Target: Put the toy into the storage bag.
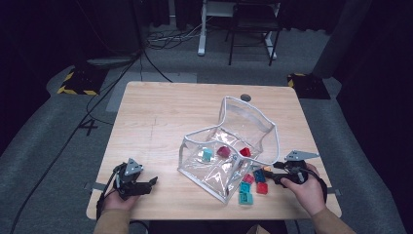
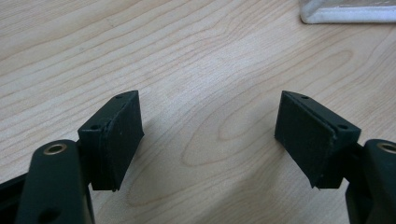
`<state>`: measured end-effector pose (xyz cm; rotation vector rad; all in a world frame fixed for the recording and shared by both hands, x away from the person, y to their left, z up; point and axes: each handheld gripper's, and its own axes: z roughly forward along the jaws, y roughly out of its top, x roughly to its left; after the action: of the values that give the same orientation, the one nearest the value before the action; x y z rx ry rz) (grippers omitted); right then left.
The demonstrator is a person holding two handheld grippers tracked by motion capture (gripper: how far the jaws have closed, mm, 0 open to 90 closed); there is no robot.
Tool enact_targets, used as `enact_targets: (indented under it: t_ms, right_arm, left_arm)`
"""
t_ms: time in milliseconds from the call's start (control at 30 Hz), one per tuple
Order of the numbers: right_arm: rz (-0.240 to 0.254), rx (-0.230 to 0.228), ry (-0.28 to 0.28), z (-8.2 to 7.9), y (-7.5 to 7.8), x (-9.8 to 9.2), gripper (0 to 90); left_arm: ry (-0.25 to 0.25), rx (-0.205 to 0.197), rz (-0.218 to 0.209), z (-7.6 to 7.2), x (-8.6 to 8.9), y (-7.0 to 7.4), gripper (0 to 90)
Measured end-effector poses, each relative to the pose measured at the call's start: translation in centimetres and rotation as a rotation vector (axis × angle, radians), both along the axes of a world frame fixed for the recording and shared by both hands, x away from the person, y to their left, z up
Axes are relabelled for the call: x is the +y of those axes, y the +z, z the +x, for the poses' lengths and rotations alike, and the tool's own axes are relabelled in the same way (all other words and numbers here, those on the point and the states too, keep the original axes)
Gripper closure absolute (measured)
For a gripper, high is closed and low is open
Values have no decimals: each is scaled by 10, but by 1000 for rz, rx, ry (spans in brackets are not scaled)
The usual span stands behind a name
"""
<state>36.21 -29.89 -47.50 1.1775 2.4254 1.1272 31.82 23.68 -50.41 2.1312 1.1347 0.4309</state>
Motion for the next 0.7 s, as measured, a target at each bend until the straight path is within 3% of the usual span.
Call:
enact_targets:
  t_ms: [367,700]
  right_arm:
    - [-12,2,-15,5,-13,-3,458]
    - [-76,-46,-11,10,-20,-9,583]
  left_arm:
    - [0,3,0,0,0,0,236]
    - [1,3,1,0,0,0,236]
